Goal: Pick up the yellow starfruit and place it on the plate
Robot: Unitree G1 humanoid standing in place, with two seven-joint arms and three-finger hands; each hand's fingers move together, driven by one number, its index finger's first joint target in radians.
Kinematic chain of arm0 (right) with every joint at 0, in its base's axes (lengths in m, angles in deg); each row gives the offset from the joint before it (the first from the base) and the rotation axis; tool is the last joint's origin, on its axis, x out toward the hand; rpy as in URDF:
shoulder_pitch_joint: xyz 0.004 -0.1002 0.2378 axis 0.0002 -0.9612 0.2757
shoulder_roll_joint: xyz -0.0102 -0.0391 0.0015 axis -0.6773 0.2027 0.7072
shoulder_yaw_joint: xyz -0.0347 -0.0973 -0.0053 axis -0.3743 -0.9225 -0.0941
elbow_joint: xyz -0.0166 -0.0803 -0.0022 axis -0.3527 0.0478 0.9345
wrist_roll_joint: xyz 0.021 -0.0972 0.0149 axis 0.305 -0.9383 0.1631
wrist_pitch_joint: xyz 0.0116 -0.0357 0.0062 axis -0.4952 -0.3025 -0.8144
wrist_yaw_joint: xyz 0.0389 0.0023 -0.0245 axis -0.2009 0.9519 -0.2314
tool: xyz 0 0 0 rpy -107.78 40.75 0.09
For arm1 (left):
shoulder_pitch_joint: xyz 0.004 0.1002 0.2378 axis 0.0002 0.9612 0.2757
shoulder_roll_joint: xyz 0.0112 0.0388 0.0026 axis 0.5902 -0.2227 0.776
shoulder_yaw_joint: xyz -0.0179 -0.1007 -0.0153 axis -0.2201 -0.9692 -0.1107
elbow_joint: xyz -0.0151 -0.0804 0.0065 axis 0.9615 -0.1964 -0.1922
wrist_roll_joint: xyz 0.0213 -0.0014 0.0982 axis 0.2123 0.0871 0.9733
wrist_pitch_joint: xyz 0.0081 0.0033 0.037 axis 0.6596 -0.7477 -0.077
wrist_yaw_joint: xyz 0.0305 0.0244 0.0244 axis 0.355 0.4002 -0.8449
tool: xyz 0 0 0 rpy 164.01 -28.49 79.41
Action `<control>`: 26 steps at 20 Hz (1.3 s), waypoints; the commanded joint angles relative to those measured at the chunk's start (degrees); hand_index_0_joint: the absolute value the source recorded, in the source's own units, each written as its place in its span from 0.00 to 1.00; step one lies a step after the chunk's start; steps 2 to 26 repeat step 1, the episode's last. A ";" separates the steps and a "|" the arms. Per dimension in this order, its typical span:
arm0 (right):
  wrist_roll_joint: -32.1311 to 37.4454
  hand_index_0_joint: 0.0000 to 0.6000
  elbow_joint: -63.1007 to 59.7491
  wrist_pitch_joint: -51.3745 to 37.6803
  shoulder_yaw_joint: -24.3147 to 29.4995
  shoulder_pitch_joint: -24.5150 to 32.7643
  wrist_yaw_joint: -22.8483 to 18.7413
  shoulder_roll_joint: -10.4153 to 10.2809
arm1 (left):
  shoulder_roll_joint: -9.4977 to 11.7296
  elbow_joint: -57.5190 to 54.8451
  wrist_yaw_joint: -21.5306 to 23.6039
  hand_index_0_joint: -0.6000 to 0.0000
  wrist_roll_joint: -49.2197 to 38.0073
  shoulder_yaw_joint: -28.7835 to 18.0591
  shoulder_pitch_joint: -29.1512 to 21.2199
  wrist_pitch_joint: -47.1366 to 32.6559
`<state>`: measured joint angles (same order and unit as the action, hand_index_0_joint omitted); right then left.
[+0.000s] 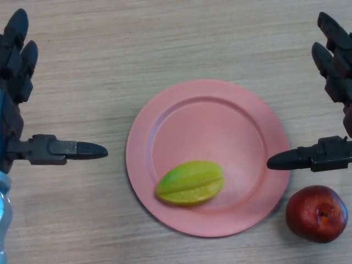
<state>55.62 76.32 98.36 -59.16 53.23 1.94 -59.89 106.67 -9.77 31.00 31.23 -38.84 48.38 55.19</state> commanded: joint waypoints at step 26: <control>1.63 0.00 3.51 -7.85 2.27 1.01 -0.52 1.17 | 1.21 -3.12 1.44 1.00 2.11 -1.62 -1.06 -7.03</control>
